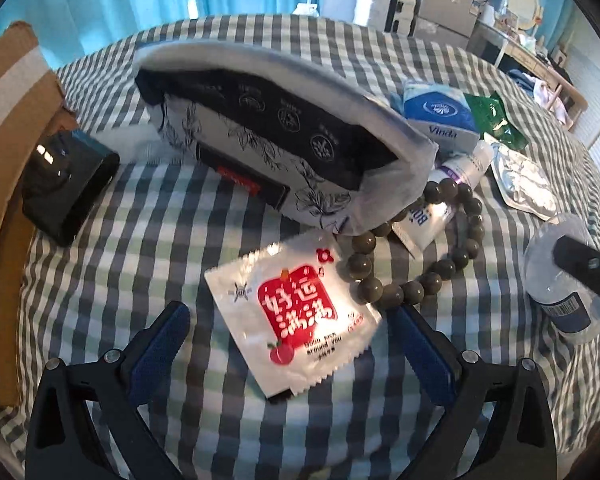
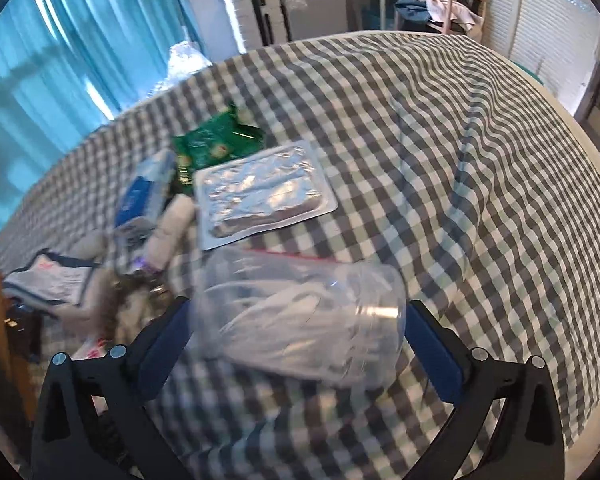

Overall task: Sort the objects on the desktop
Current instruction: 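Grasp the red-printed snack packet with the left tool while the right tool grasps the clear plastic jar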

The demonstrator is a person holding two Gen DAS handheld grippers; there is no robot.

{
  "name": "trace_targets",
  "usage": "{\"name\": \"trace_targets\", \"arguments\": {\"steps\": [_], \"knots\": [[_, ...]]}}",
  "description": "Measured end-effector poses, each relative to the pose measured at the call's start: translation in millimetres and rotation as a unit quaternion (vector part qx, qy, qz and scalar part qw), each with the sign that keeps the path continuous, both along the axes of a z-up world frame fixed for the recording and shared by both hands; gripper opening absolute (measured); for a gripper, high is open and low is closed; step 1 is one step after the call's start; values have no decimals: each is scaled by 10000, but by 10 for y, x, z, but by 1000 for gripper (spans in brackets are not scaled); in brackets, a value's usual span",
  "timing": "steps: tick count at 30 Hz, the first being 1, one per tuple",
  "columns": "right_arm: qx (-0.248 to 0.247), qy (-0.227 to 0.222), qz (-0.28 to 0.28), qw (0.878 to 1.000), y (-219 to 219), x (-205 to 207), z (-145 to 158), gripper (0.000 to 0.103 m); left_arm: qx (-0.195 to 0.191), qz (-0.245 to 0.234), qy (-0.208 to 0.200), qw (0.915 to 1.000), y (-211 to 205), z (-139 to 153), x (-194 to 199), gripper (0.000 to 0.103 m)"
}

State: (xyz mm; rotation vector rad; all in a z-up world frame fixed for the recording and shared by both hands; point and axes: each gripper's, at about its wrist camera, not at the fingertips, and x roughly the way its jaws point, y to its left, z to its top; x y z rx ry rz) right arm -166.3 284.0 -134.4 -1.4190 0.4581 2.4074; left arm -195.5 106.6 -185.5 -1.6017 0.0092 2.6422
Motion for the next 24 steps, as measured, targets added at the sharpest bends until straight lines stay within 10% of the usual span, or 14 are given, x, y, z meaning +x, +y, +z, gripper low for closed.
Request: {"name": "trace_targets", "arguments": {"steps": [5, 15, 24], "knots": [[-520, 79, -117, 9985, 172, 85, -92, 96, 162, 40, -177, 9997, -124, 14, 46, 99], [-526, 236, 101, 9983, 207, 386, 41, 94, 458, -81, -194, 9987, -524, 140, 256, 37], [-563, 381, 110, 9976, 164, 669, 271, 94, 569, -146, -271, 9979, -688, 301, 583, 34]]}}
